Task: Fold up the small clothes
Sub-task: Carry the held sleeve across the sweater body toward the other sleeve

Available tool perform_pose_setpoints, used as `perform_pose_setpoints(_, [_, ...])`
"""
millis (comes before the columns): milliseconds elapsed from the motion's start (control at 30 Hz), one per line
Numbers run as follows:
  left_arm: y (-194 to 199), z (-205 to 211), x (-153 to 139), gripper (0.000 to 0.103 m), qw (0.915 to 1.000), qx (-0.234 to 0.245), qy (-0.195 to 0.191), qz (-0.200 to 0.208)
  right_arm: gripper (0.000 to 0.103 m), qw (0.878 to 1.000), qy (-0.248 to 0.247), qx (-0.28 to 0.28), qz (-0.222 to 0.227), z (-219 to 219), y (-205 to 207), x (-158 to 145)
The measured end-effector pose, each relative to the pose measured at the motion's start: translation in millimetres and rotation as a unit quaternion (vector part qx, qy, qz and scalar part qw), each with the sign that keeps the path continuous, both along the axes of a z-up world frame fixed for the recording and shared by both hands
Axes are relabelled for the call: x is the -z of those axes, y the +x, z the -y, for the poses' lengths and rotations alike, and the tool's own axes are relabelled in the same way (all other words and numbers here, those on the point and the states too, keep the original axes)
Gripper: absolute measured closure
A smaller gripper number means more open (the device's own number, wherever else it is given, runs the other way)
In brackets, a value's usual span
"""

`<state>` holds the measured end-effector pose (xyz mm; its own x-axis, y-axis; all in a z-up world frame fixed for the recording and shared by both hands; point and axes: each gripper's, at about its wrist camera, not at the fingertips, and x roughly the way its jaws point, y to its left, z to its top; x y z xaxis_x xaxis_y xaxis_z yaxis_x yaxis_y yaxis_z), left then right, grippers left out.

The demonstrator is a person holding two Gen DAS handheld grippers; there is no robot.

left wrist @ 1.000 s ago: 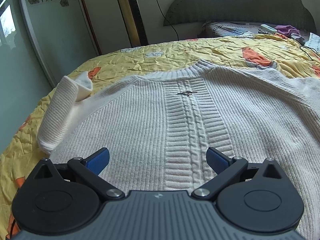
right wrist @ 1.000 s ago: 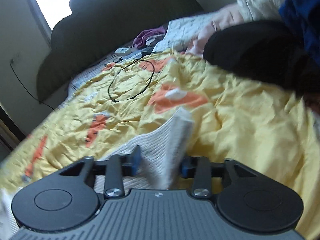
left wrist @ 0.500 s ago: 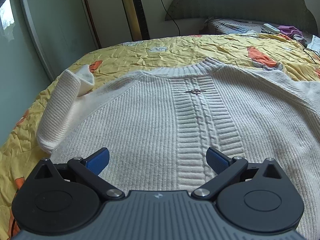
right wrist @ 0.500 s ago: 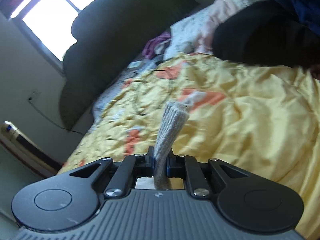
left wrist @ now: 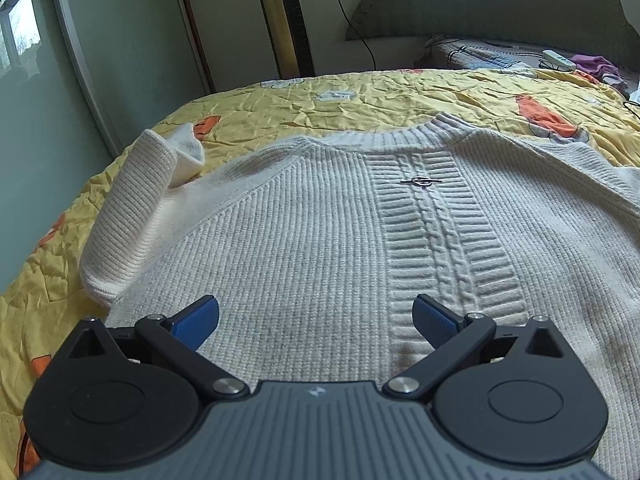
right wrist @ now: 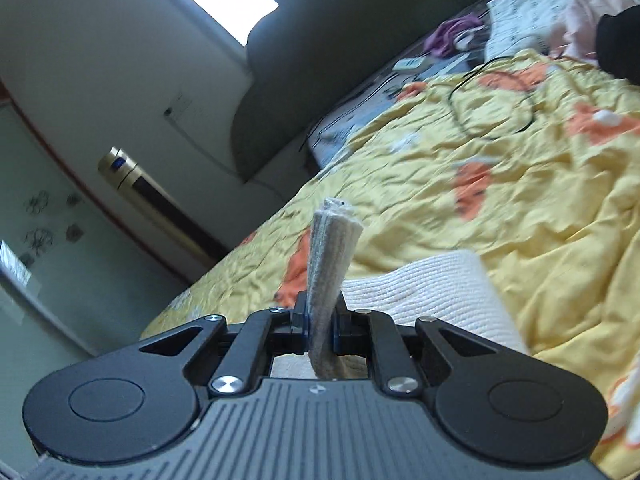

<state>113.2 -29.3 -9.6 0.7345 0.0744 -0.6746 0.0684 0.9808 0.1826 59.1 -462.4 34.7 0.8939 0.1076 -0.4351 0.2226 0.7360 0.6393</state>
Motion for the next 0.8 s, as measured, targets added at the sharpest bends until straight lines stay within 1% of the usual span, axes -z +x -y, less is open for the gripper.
perform_pose_setpoints(167, [2,-7,2,0.0,0.9999,-0.007,-0.008,-0.002,0.088,0.999,-0.001,-0.03,-0.016,-38,13,7])
perform_pose_setpoints(300, [4,-11,4,0.0,0.9999,-0.011,-0.011,-0.004,0.088,0.998,-0.015,-0.045,-0.033,-67,22,10])
perform_pose_setpoints(433, [5,-18,5,0.0,0.9997,-0.017,-0.016,-0.006,0.088,0.997,-0.014,-0.062,-0.034,-89,29,10])
perform_pose_setpoints(600, [5,-30,6,0.0,0.9994,-0.026,-0.022,-0.008,0.088,0.995,-0.048,-0.081,-0.039,-120,36,3])
perform_pose_setpoints(800, [5,-42,6,0.0,0.9989,-0.035,-0.029,-0.008,0.088,0.993,-0.053,-0.1,-0.042,-147,48,2])
